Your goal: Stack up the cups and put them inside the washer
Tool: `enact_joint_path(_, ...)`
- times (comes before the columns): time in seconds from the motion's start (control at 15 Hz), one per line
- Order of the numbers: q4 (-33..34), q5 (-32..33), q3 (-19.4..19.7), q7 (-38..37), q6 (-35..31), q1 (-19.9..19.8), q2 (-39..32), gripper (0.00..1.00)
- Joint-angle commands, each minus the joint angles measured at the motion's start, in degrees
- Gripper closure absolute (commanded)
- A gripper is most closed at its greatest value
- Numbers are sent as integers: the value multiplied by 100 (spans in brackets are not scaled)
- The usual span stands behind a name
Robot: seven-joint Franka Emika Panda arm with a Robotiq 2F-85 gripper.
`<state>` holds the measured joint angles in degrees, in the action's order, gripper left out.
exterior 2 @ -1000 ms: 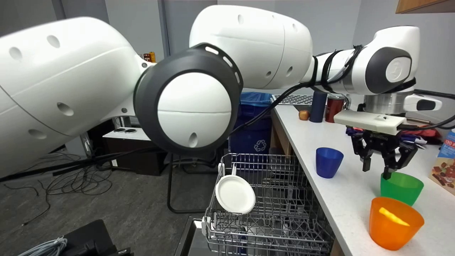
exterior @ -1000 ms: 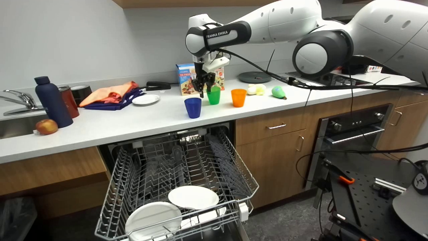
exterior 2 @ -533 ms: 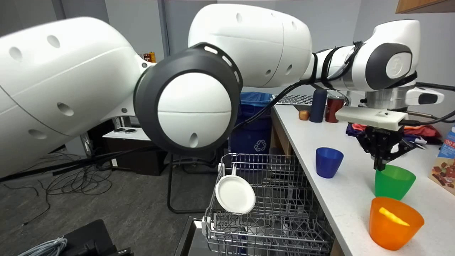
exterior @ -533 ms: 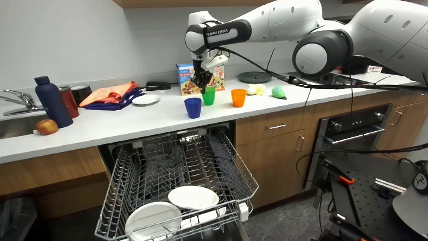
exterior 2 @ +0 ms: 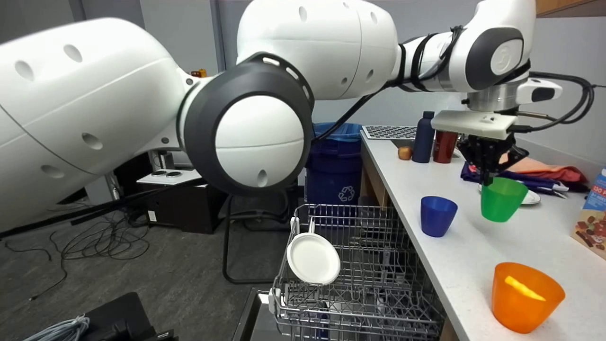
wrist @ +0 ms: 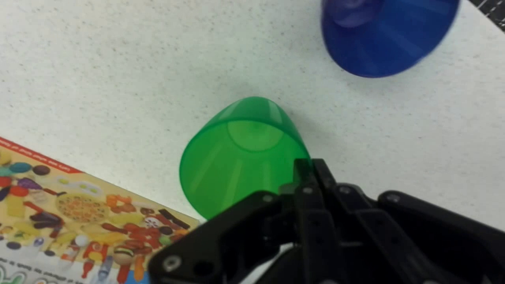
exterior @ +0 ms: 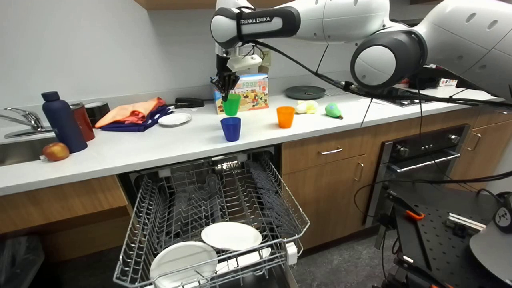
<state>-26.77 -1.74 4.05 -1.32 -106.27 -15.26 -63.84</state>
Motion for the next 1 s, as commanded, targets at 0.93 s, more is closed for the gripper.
enact_joint_path(0.93,-99,591,189,-876,1420,1008,773,99)
